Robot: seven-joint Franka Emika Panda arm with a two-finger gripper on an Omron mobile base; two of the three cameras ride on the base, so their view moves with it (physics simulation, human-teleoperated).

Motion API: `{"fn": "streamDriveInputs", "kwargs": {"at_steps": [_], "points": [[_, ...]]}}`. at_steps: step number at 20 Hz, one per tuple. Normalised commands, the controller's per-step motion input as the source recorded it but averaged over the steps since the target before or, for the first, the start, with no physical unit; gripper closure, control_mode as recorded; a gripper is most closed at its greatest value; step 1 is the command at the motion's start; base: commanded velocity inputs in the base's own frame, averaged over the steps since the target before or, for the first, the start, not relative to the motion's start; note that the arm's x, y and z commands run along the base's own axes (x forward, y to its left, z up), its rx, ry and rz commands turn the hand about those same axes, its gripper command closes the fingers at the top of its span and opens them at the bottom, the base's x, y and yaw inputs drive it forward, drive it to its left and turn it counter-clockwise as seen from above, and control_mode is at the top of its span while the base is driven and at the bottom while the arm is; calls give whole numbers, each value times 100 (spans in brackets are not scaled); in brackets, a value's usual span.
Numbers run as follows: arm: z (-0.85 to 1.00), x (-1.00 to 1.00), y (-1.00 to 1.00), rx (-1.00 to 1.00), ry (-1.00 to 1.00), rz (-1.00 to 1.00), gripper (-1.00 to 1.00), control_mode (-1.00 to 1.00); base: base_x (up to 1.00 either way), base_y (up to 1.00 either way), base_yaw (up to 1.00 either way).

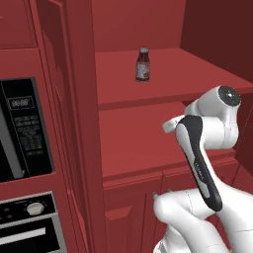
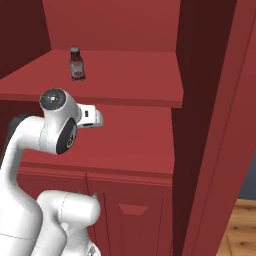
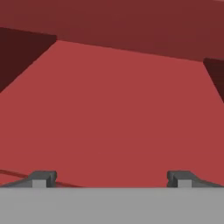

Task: Move the hot dog bun to the plate on the dining table and place the condiment next to that plate. Then navigate to the fridge and take the sausage and place it on the plate as well.

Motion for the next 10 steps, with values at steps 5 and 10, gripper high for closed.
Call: {"fn": "streamDriveInputs", "kwargs": {"at_steps": [5, 10], "points": [[100, -9, 39, 2, -10, 4, -100, -100, 0, 0, 0], [100, 0, 26, 8, 1, 1, -100, -100, 0, 0, 0]]}}
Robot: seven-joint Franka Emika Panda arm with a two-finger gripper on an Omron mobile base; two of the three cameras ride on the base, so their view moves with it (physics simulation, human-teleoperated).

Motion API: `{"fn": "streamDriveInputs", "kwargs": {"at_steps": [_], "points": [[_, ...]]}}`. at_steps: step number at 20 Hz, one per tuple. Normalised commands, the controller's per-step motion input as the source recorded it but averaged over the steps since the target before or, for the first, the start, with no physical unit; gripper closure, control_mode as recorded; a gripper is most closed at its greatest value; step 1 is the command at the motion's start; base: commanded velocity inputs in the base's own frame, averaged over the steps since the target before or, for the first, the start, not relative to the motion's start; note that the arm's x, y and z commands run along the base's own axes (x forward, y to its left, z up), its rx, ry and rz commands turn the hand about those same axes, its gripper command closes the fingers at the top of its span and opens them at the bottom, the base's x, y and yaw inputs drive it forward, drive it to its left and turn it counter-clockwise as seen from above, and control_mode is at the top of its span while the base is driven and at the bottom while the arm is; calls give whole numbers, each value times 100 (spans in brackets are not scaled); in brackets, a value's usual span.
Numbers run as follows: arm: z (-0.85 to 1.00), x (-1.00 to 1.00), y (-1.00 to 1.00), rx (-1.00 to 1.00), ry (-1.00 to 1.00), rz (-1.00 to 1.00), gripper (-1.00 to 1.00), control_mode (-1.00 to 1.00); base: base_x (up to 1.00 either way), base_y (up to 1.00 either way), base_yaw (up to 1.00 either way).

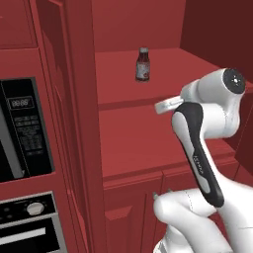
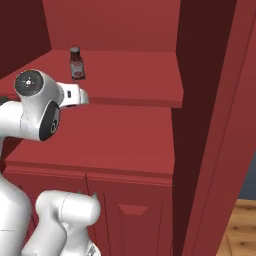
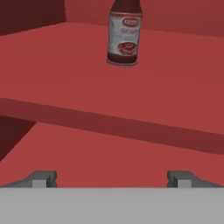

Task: Move the hot dog bun to the plate on the dining table and place the condiment next to that plate. Then navigate to the fridge and take the sausage and place it on the plate as well.

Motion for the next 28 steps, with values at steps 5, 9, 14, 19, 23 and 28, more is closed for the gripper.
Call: {"fn": "streamDriveInputs", "kwargs": {"at_steps": [5, 9, 14, 19, 23, 28], "points": [[78, 34, 17, 6, 2, 0, -100, -100, 0, 0, 0], [29, 72, 17, 5, -1, 0, -100, -100, 0, 0, 0], [10, 51, 6, 1, -8, 0, -100, -100, 0, 0, 0], [2, 40, 7, 0, -11, -3, -100, -100, 0, 0, 0], [2, 55, 21, 0, -14, -2, -100, -100, 0, 0, 0], [13, 57, 6, 0, -2, -3, -100, -100, 0, 0, 0]]}}
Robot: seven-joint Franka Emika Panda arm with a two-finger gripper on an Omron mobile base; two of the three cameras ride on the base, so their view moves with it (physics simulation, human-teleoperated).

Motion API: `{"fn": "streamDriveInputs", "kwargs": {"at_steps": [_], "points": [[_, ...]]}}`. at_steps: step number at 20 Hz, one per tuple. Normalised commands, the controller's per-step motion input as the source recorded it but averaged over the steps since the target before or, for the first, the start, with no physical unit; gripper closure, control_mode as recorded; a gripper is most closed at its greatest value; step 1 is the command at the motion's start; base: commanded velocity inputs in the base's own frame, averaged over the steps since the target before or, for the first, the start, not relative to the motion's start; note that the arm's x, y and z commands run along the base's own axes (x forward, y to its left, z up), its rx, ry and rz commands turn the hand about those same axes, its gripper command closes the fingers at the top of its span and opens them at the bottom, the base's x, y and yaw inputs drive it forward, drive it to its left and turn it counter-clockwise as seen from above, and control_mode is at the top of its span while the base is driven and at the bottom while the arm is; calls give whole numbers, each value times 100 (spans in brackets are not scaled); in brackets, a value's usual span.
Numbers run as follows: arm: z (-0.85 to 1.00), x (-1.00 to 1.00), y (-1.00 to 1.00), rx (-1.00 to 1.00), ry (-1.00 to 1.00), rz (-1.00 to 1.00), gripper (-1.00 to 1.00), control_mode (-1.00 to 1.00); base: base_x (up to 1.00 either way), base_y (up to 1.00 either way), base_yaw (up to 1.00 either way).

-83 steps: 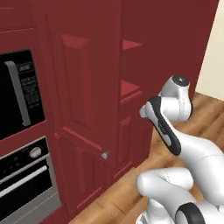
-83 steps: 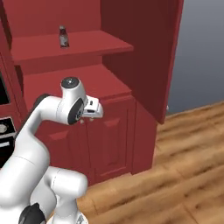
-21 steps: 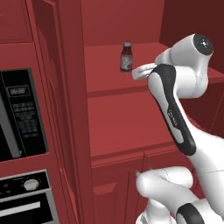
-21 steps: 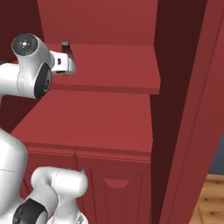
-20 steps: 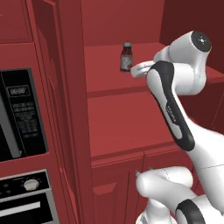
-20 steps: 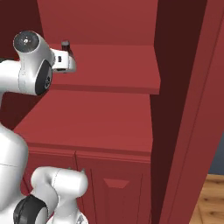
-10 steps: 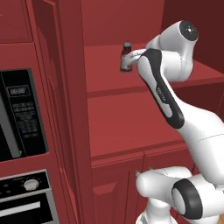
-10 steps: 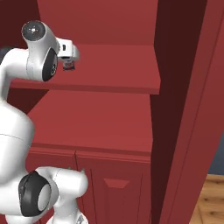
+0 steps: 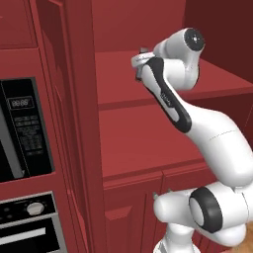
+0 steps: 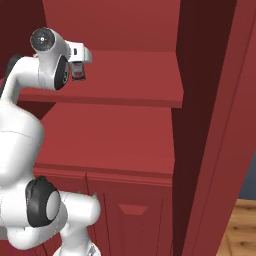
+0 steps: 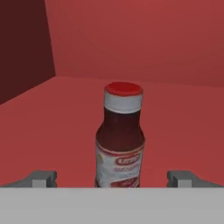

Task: Move the hot dog bun to the plate on the dining table and place the condiment next to that plate. Then navigate to the fridge and take the sausage and place it on the plate as well.

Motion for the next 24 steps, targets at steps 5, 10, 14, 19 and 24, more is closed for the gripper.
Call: {"fn": "streamDriveInputs", "kwargs": {"at_steps": [5, 10, 14, 19, 24], "points": [[5, 51, 0, 0, 9, -5, -100, -100, 0, 0, 0], [0, 36, 5, 0, 9, -2, -100, -100, 0, 0, 0], [0, 28, 17, 0, 0, 0, 100, -100, 0, 0, 0], [-8, 12, 3, 0, 0, 0, 100, -100, 0, 0, 0], [-1, -35, -4, 0, -7, 0, 100, -100, 0, 0, 0]]}}
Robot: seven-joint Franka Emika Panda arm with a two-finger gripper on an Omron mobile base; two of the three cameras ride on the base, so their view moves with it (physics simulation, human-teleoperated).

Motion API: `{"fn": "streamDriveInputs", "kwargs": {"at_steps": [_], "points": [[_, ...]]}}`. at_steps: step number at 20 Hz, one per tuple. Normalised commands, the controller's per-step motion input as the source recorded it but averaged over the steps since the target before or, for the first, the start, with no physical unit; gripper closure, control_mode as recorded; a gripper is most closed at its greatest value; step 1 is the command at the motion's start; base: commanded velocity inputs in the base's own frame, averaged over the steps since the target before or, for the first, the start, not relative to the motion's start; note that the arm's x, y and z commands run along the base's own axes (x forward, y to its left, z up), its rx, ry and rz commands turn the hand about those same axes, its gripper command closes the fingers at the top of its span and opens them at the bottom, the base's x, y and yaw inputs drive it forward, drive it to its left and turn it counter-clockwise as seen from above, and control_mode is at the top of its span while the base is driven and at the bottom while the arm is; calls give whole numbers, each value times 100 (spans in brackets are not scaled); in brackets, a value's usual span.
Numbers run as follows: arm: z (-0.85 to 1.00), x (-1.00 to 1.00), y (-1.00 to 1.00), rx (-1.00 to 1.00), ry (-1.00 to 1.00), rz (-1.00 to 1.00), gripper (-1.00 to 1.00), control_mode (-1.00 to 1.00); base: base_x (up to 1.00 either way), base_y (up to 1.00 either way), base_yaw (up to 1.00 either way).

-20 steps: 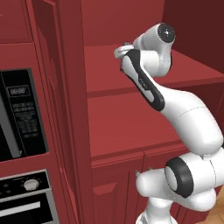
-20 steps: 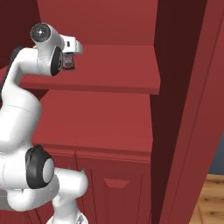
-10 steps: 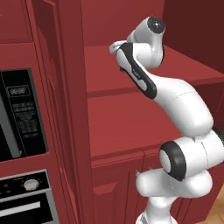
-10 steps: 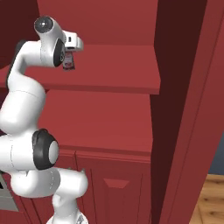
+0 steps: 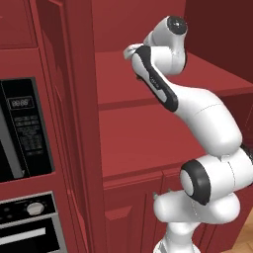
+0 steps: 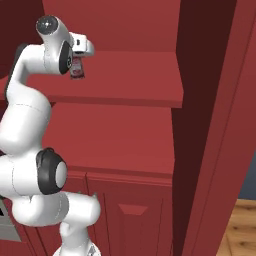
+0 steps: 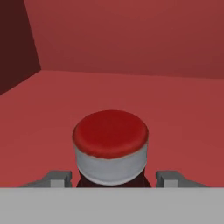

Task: Move the hot dog bun to the plate on the dining table and place the condiment next to that plate. Then navigate to the fridge and take the sausage and place it on the plate as well.

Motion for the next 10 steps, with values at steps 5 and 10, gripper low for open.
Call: {"fn": "streamDriveInputs", "kwargs": {"at_steps": [5, 10], "points": [[15, -100, -34, 6, -23, 0, 100, -100, 0, 0, 0], [13, -100, -66, 1, -4, 6, 100, -100, 0, 0, 0]]}}
